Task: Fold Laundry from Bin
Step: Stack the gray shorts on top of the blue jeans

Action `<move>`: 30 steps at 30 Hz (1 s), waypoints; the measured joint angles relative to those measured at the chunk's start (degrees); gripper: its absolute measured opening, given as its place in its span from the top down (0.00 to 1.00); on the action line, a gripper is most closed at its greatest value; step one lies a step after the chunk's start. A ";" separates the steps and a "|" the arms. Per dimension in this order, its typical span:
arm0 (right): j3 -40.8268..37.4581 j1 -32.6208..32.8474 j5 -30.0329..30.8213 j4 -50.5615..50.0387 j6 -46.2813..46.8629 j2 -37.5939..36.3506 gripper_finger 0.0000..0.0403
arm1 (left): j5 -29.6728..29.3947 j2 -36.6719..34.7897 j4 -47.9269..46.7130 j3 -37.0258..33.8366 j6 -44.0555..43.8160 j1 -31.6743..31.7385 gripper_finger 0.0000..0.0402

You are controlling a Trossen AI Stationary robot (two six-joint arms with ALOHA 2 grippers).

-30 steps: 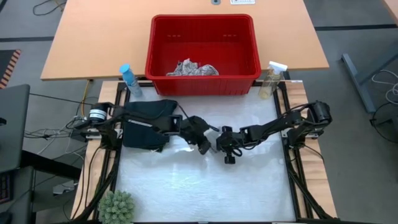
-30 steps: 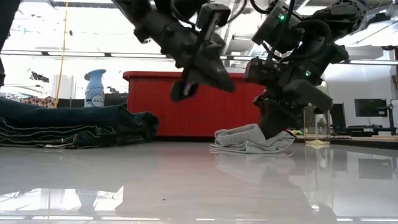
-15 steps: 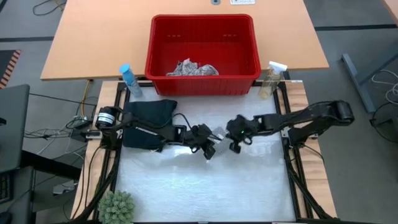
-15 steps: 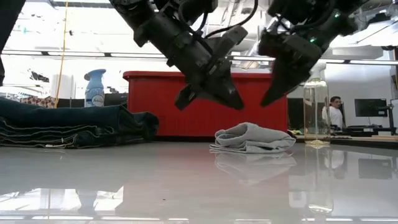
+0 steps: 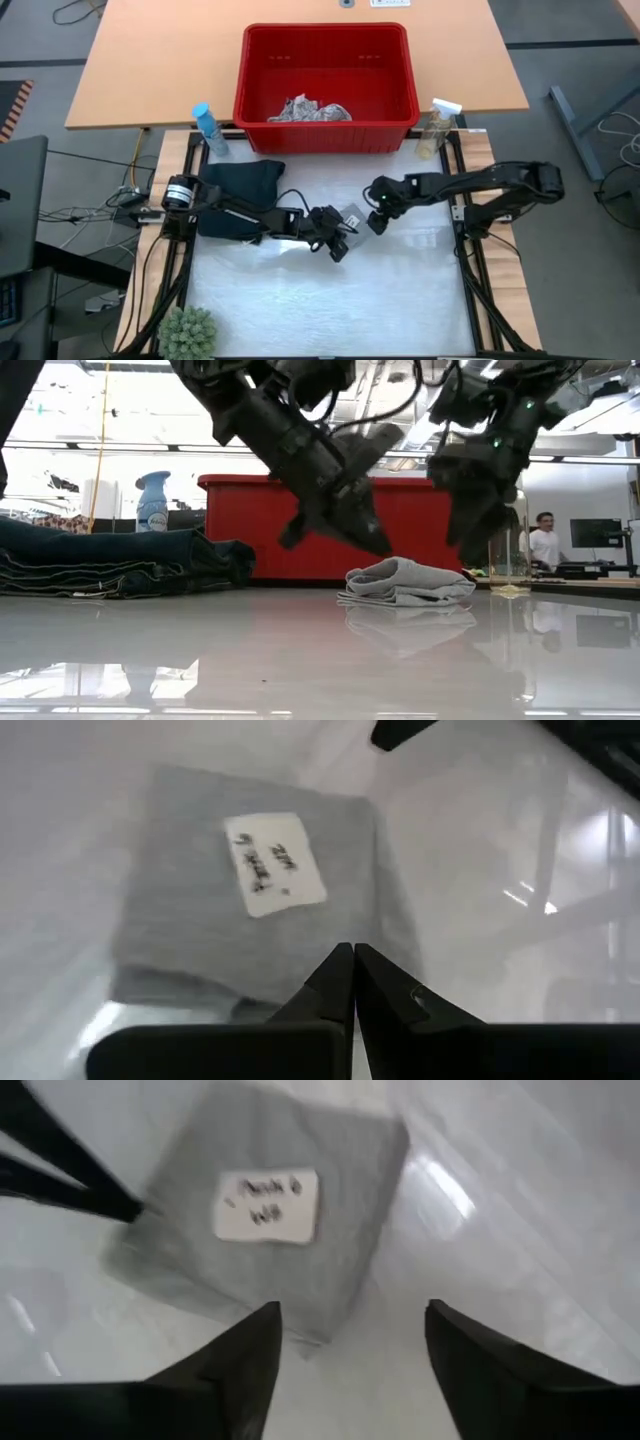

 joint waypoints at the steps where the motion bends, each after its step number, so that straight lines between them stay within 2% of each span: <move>1: 0.00 0.07 -0.19 0.32 -0.01 1.16 0.31 | 1.05 0.73 1.95 0.00 -0.43 -0.10 1.00; 7: 0.00 0.08 -0.79 3.58 1.22 5.16 0.28 | 0.97 2.28 3.86 0.11 -2.92 -1.38 1.00; 17: 0.00 0.56 -0.70 8.65 2.26 12.38 0.27 | -1.93 3.05 3.91 0.10 -1.10 -1.70 1.00; 25: 0.02 -0.13 -4.68 11.25 0.42 13.41 0.29 | 1.81 9.33 8.00 0.24 -4.25 -1.98 1.00; 30: 0.11 -0.24 -6.70 11.23 0.22 13.97 0.34 | 1.96 11.08 10.35 0.35 -5.11 -2.10 1.00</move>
